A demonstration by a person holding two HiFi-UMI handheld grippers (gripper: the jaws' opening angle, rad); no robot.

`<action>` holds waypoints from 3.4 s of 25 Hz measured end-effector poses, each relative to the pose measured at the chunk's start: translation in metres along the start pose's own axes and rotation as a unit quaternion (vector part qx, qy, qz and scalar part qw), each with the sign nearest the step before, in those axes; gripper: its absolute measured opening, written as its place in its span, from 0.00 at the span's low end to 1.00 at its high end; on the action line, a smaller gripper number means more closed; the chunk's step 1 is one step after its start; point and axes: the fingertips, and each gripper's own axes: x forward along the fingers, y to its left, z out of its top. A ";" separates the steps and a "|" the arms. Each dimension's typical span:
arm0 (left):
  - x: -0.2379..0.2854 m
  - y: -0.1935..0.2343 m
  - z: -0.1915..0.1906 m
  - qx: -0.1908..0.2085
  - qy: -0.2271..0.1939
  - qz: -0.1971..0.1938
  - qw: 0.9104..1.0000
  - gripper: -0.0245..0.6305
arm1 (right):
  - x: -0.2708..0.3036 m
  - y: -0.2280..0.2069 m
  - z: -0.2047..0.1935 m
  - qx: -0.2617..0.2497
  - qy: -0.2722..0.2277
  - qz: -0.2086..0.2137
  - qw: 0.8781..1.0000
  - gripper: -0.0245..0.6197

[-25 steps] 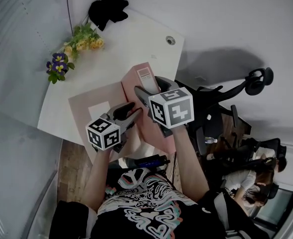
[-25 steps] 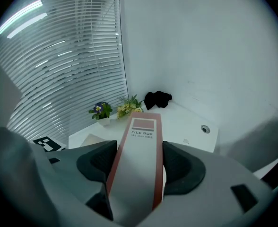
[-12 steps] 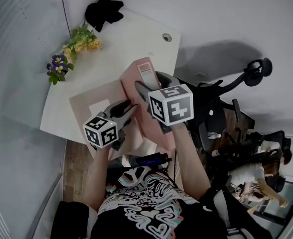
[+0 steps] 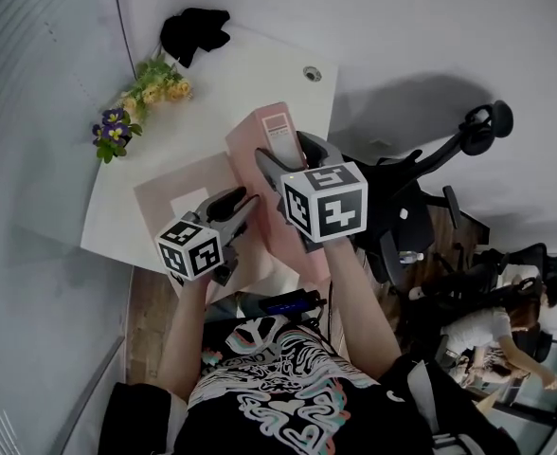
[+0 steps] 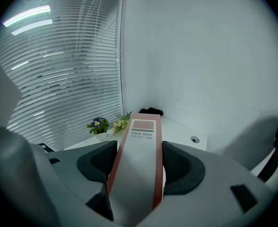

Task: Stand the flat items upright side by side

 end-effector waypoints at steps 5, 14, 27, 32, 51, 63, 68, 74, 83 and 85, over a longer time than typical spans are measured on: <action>0.000 -0.010 0.005 0.013 -0.004 -0.012 1.000 0.26 | -0.009 -0.001 0.005 0.004 -0.027 -0.003 1.000 0.51; 0.004 -0.026 -0.005 -0.010 -0.001 -0.063 0.998 0.26 | -0.030 -0.009 0.017 0.008 -0.093 -0.025 0.995 0.50; 0.011 -0.034 -0.010 -0.017 0.013 -0.080 0.997 0.26 | -0.053 -0.010 0.028 0.001 -0.181 -0.038 0.983 0.50; 0.011 -0.034 -0.013 -0.022 0.013 -0.080 0.997 0.26 | -0.059 -0.010 0.026 0.002 -0.200 -0.045 0.979 0.50; 0.011 -0.034 -0.015 -0.031 0.008 -0.068 0.997 0.26 | -0.095 -0.007 0.017 -0.007 -0.304 -0.077 0.949 0.50; 0.012 -0.029 -0.014 -0.037 0.008 -0.059 0.998 0.26 | -0.103 -0.006 0.013 -0.004 -0.332 -0.106 0.937 0.51; 0.012 -0.029 -0.017 -0.036 0.012 -0.060 0.997 0.26 | -0.106 -0.004 0.009 -0.006 -0.340 -0.109 0.934 0.51; 0.010 -0.029 -0.019 -0.040 0.016 -0.065 0.997 0.26 | -0.110 -0.002 0.006 -0.004 -0.347 -0.111 0.931 0.50; 0.012 -0.030 -0.027 -0.038 0.026 -0.063 0.997 0.26 | -0.119 -0.001 -0.008 0.006 -0.353 -0.112 0.929 0.50; 0.013 -0.029 -0.028 -0.035 0.029 -0.059 0.997 0.26 | -0.120 -0.001 -0.011 0.007 -0.351 -0.116 0.929 0.50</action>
